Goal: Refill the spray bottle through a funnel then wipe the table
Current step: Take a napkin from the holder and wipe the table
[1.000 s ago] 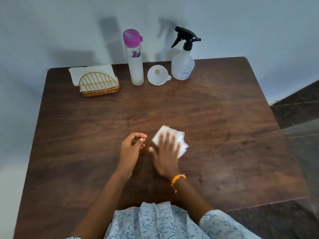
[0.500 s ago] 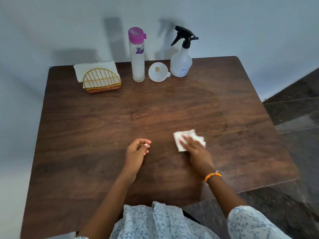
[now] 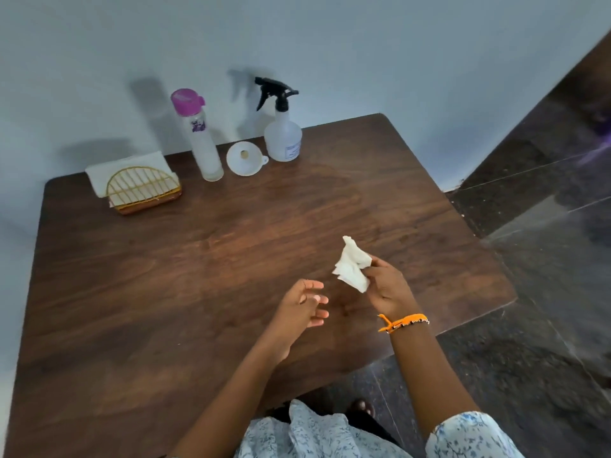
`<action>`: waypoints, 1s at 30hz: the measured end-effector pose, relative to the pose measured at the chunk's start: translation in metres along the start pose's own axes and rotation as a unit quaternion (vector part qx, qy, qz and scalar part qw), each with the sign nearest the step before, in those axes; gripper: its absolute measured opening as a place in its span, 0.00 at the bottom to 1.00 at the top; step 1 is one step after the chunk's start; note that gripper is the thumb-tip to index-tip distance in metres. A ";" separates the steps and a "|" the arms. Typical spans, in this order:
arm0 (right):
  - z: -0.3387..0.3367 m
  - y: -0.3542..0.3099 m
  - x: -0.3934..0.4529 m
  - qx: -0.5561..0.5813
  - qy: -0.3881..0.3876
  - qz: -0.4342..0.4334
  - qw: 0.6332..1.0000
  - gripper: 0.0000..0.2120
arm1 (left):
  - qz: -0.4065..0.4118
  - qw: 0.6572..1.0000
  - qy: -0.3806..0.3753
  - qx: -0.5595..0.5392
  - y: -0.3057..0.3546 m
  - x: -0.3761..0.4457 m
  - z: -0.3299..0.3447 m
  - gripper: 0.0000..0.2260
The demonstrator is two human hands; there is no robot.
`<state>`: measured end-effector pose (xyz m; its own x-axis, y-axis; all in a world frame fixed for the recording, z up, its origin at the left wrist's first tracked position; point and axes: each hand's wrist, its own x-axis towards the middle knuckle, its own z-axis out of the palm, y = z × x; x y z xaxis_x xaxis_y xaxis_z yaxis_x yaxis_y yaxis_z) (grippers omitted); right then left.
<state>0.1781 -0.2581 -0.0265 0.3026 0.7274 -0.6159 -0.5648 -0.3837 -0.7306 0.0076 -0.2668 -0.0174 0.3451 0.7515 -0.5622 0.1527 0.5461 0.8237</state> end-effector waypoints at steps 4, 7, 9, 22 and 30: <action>-0.034 -0.022 -0.018 0.136 -0.070 0.045 0.987 0.20 | 0.065 0.998 -0.016 -0.009 0.011 0.005 0.050 0.22; -0.068 -0.041 -0.037 0.145 -0.116 0.029 0.982 0.20 | 0.098 0.995 -0.005 -0.018 0.018 0.010 0.093 0.24; -0.097 -0.052 -0.043 0.085 -0.129 0.002 0.988 0.28 | 0.114 0.993 0.002 0.002 0.022 0.012 0.126 0.20; -0.229 -0.098 -0.031 -0.037 -0.027 -0.082 0.996 0.05 | 0.070 0.996 -0.045 -0.013 0.016 0.047 0.263 0.06; -0.243 -0.145 0.016 -0.063 0.001 -0.111 0.992 0.13 | 0.042 0.994 -0.072 -0.071 0.054 0.109 0.305 0.13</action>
<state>0.4514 -0.3297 -0.0022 0.4105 0.8002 -0.4372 -0.3833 -0.2836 -0.8790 0.3354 -0.2682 -0.0117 0.4819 0.7416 -0.4667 -0.0115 0.5379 0.8429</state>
